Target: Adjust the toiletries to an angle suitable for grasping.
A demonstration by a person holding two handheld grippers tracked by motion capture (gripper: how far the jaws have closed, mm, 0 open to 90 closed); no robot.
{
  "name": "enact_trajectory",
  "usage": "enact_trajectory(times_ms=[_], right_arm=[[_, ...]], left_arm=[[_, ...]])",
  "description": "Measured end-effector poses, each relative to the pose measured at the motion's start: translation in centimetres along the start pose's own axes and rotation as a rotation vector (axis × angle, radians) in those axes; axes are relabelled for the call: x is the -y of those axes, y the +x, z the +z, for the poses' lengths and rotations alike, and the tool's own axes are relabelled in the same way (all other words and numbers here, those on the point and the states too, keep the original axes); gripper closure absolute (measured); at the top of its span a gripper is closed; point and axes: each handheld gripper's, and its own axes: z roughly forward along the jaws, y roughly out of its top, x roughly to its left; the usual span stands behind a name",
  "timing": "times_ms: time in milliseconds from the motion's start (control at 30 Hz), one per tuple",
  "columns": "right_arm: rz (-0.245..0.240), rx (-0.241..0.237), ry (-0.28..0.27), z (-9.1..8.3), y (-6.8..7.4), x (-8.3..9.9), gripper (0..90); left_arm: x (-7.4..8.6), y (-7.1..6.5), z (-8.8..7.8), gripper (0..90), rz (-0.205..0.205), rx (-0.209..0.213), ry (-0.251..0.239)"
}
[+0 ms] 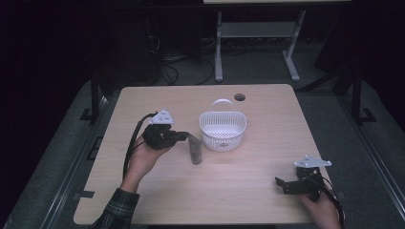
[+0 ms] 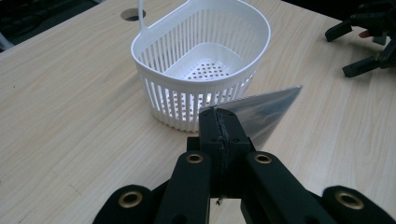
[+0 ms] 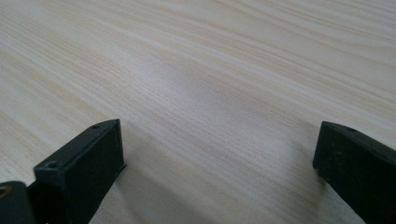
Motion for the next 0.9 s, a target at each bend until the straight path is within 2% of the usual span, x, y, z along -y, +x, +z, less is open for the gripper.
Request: enact_trajectory(times_ms=[267, 533, 667, 700, 767, 900], right_arm=[[0.001, -0.001, 0.001, 0.0, 0.0, 0.0, 1.3], [0.001, -0.002, 0.001, 0.0, 0.0, 0.0, 1.3], [0.002, -0.003, 0.002, 0.0, 0.0, 0.0, 1.3], [-0.001, -0.001, 0.0, 0.0, 0.0, 0.0, 1.3], [-0.001, -0.002, 0.0, 0.0, 0.0, 0.0, 1.3], [-0.001, -0.002, 0.0, 0.0, 0.0, 0.0, 1.3]], left_arm=[[-0.4, 0.2, 0.5, 89.9, 0.006, -0.001, 0.005], [-0.2, 0.3, -0.3, 88.4, 0.002, 0.002, -0.011], [-0.2, 0.1, -0.7, 82.4, 0.005, 0.005, -0.013], [-0.2, 0.0, -0.9, 76.7, 0.001, 0.007, -0.014], [-0.2, -0.1, -1.0, 74.3, -0.004, 0.009, -0.01], [-0.1, -0.2, -1.1, 60.0, -0.007, 0.014, 0.005]])
